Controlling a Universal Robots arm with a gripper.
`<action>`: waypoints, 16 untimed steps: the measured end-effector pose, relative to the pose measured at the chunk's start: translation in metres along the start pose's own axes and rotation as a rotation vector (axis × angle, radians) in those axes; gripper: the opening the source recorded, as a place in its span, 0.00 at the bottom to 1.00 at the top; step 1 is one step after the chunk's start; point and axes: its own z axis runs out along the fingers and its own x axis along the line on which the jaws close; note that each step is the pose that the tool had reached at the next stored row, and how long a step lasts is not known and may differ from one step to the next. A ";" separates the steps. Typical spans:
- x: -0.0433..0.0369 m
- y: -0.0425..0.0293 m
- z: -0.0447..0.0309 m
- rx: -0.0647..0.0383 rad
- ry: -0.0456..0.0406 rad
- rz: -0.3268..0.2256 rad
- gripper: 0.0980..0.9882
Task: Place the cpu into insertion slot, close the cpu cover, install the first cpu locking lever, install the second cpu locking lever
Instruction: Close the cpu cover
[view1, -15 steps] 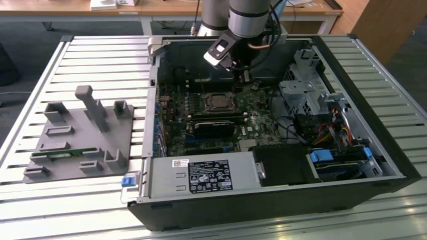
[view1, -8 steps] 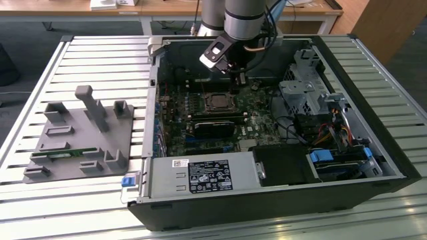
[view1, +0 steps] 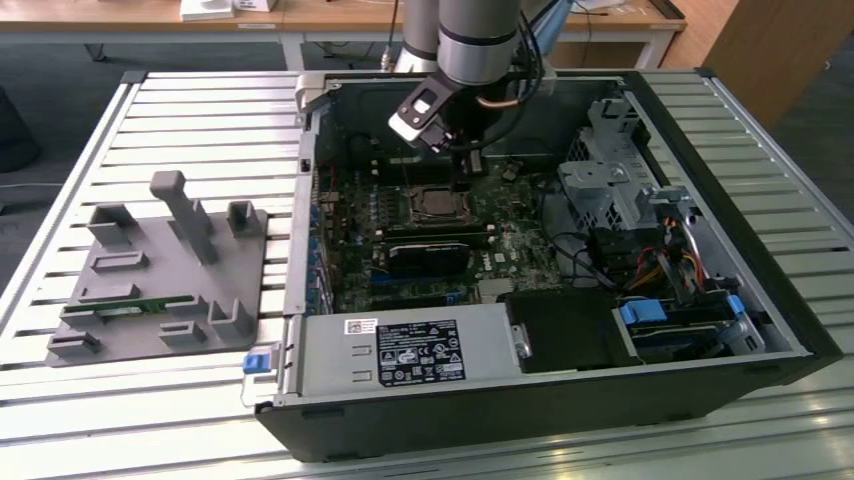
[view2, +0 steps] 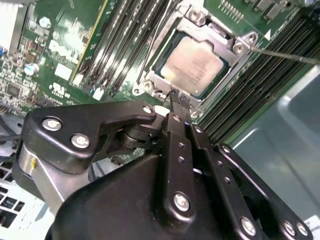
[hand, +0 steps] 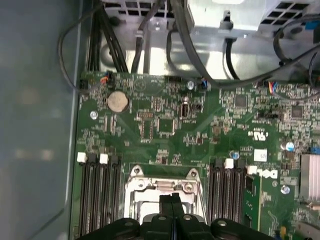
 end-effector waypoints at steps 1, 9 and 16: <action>0.0000 -0.0011 0.0009 0.000 0.0000 0.000 0.01; 0.0003 -0.0099 0.0059 0.000 0.0000 0.000 0.01; 0.0007 -0.0204 0.0089 0.000 0.0000 0.000 0.01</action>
